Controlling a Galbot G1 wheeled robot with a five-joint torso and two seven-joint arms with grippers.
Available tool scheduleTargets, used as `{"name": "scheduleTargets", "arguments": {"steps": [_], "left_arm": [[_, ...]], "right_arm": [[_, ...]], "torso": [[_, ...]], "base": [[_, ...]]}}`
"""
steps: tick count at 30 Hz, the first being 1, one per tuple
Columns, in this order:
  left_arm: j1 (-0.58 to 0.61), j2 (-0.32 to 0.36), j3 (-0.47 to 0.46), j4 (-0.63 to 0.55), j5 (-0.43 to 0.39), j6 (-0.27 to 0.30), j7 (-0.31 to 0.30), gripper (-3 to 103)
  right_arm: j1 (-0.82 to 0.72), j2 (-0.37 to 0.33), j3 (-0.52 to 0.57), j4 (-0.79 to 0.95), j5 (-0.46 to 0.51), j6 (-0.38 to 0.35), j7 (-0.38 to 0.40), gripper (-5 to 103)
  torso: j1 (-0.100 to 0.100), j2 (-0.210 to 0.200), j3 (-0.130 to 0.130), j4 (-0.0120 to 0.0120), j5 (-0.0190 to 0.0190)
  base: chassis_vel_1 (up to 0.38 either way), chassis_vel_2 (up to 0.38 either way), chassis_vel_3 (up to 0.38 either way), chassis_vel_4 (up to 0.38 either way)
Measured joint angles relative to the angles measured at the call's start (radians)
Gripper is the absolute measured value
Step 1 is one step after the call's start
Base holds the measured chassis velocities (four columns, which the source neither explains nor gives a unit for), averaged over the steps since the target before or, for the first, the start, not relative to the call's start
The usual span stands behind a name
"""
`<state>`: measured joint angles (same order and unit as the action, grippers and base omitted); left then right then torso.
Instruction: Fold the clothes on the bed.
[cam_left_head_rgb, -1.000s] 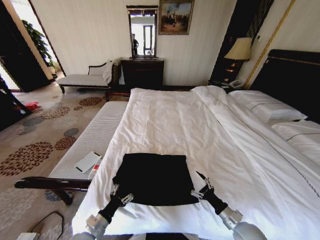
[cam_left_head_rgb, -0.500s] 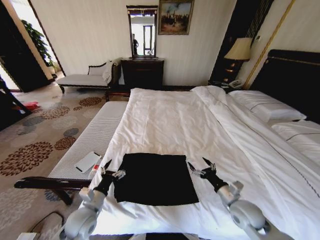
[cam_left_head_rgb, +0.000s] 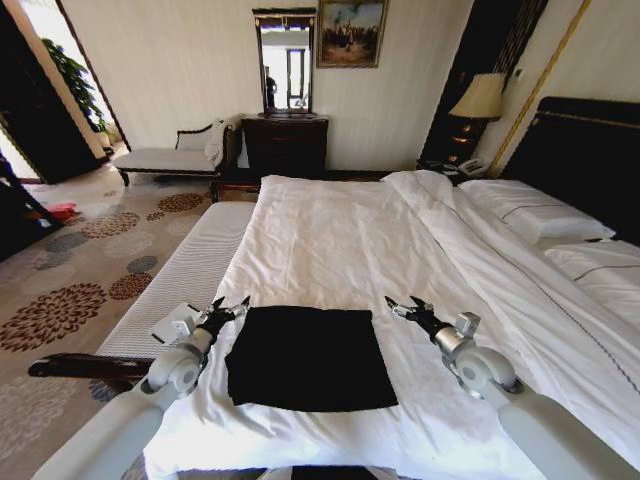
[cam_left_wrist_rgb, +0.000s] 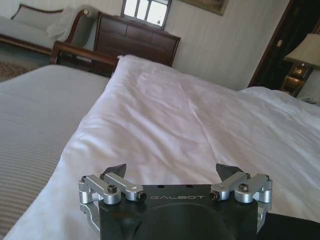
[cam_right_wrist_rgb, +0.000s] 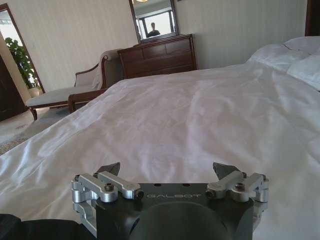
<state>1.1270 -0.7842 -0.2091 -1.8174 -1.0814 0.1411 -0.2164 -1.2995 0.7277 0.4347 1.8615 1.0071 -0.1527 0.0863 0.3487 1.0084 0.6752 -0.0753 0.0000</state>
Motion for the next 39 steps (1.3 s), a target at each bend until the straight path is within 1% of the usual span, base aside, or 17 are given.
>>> {"name": "scheduleTargets", "arguments": {"steps": [2, 6, 9, 11, 13, 17, 19, 21, 22, 23, 25, 27, 29, 30, 35, 37, 39], "left_arm": [[-0.015, 0.002, 0.017, 0.014, -0.025, 0.017, 0.008, 103], [-0.045, 0.008, 0.065, 0.053, -0.063, 0.055, 0.039, 97], [-0.057, 0.006, 0.082, 0.074, -0.063, 0.060, 0.051, 92], [-0.078, -0.003, 0.107, 0.105, -0.064, 0.067, 0.063, 82], [-0.087, -0.009, 0.116, 0.118, -0.064, 0.069, 0.066, 82], [-0.105, -0.036, 0.141, 0.165, -0.030, 0.062, 0.079, 73], [-0.106, -0.040, 0.143, 0.172, -0.024, 0.059, 0.085, 73], [-0.105, -0.046, 0.146, 0.175, -0.019, 0.052, 0.095, 68], [-0.101, -0.049, 0.147, 0.175, -0.017, 0.048, 0.102, 57], [-0.101, -0.049, 0.147, 0.175, -0.017, 0.048, 0.102, 57], [-0.093, -0.050, 0.149, 0.163, -0.013, 0.041, 0.108, 46], [-0.090, -0.050, 0.149, 0.157, -0.013, 0.039, 0.109, 46], [-0.086, -0.049, 0.149, 0.147, -0.013, 0.037, 0.110, 35], [-0.086, -0.049, 0.149, 0.147, -0.013, 0.037, 0.110, 35], [-0.086, -0.050, 0.148, 0.149, -0.016, 0.034, 0.108, 8], [-0.086, -0.050, 0.147, 0.149, -0.017, 0.034, 0.108, 8], [-0.086, -0.051, 0.145, 0.148, -0.019, 0.034, 0.104, 2]], "right_arm": [[0.007, 0.004, -0.003, -0.005, 0.000, -0.001, 0.007, 100], [0.021, 0.011, -0.009, -0.013, 0.002, -0.004, 0.026, 100], [0.021, 0.011, -0.009, -0.015, 0.002, -0.005, 0.030, 100], [0.019, 0.011, -0.008, -0.016, 0.002, -0.005, 0.035, 100], [0.018, 0.011, -0.007, -0.016, 0.002, -0.005, 0.037, 100], [0.013, 0.011, -0.004, -0.016, 0.002, -0.007, 0.046, 100], [0.013, 0.011, -0.004, -0.016, 0.002, -0.007, 0.047, 100], [0.013, 0.011, -0.003, -0.017, 0.003, -0.008, 0.048, 100], [0.013, 0.010, -0.003, -0.018, 0.003, -0.009, 0.049, 100], [0.013, 0.010, -0.003, -0.018, 0.003, -0.009, 0.049, 100], [0.012, 0.010, -0.005, -0.018, 0.003, -0.012, 0.052, 100], [0.012, 0.011, -0.006, -0.018, 0.003, -0.013, 0.052, 100], [0.012, 0.012, -0.009, -0.018, 0.001, -0.015, 0.053, 100], [0.012, 0.012, -0.009, -0.018, 0.001, -0.015, 0.053, 100], [0.005, 0.014, -0.019, -0.025, 0.008, -0.030, 0.045, 100], [0.003, 0.011, -0.024, -0.026, 0.022, -0.033, 0.033, 100], [0.002, -0.001, -0.039, -0.026, 0.054, -0.041, -0.005, 100]], "torso": [[0.000, 0.000, 0.000, 0.0000, 0.0000], [0.000, 0.000, 0.000, 0.0001, 0.0000], [0.000, 0.000, 0.000, 0.0001, 0.0000], [0.000, 0.000, 0.000, 0.0001, -0.0001], [0.000, 0.000, 0.000, 0.0000, 0.0000], [0.000, 0.000, 0.000, 0.0000, 0.0000], [0.000, 0.000, 0.000, 0.0000, 0.0001], [0.000, 0.000, 0.000, 0.0001, 0.0000], [0.000, 0.000, 0.000, 0.0001, 0.0000], [0.000, 0.000, 0.000, 0.0001, 0.0000], [0.000, 0.000, 0.000, 0.0001, 0.0000], [0.000, 0.000, 0.000, 0.0000, 0.0001], [0.000, 0.000, 0.000, 0.0000, 0.0001], [0.000, 0.000, 0.000, 0.0000, 0.0001], [0.000, 0.000, 0.000, 0.0000, 0.0000], [0.000, 0.000, 0.000, -0.0001, 0.0001], [0.000, 0.000, 0.000, -0.0001, -0.0001]], "base": [[0.000, 0.000, 0.000, 0.000], [0.000, 0.000, 0.000, 0.000], [0.000, 0.000, 0.000, 0.000], [0.000, 0.000, 0.000, 0.000], [0.000, 0.000, 0.000, 0.000], [0.000, 0.000, 0.000, 0.000], [0.000, 0.000, 0.000, 0.000], [0.000, 0.000, 0.000, 0.000], [0.000, 0.000, 0.000, 0.000], [0.000, 0.000, 0.000, 0.000], [0.000, 0.000, 0.000, 0.000], [0.000, 0.000, 0.000, 0.000], [0.000, 0.000, 0.000, 0.000], [0.000, 0.000, 0.000, 0.000], [0.000, 0.000, 0.000, 0.000], [0.000, 0.000, 0.000, 0.000], [0.000, 0.000, 0.000, 0.000]]}}
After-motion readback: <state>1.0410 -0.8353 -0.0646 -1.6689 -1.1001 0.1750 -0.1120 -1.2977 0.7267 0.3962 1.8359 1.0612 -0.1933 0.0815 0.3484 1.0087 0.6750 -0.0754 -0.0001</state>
